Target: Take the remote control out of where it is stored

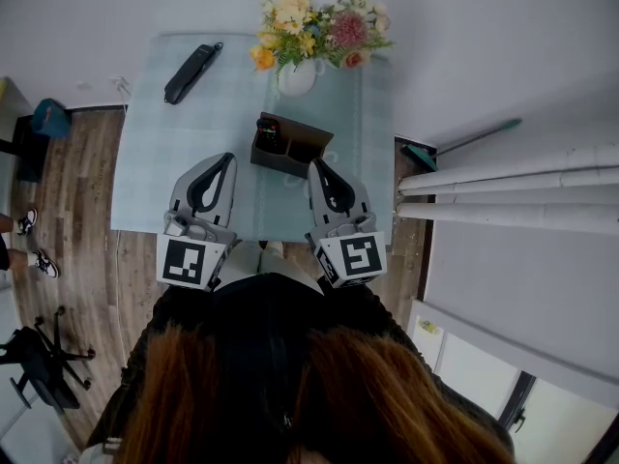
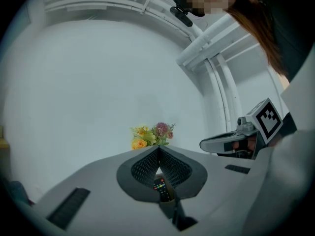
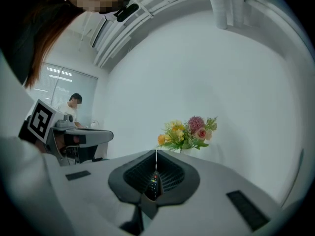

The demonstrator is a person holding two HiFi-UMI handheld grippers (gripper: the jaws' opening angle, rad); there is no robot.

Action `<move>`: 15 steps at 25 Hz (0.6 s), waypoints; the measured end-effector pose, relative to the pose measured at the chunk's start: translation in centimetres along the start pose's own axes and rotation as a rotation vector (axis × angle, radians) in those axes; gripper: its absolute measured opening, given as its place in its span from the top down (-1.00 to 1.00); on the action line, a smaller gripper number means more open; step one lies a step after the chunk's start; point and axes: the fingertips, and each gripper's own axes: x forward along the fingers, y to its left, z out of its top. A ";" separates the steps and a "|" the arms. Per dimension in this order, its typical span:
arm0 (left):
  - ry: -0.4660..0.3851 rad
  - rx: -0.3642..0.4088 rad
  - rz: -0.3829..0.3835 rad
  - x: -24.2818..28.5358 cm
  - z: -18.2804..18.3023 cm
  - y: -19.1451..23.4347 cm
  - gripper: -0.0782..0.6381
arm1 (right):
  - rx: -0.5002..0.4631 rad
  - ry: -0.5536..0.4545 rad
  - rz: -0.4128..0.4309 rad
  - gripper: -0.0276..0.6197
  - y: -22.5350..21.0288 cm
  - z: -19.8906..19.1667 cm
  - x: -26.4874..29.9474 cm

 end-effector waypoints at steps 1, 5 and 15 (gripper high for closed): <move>-0.004 0.000 -0.002 0.0 0.0 0.0 0.77 | 0.000 0.014 -0.005 0.86 0.0 -0.5 0.4; -0.008 0.001 -0.001 -0.1 0.1 0.1 0.77 | -0.005 0.064 -0.004 0.86 0.3 -2.4 2.4; 0.003 0.002 0.027 -0.6 -0.1 1.5 0.77 | -0.047 0.167 0.031 0.86 1.1 -6.2 7.9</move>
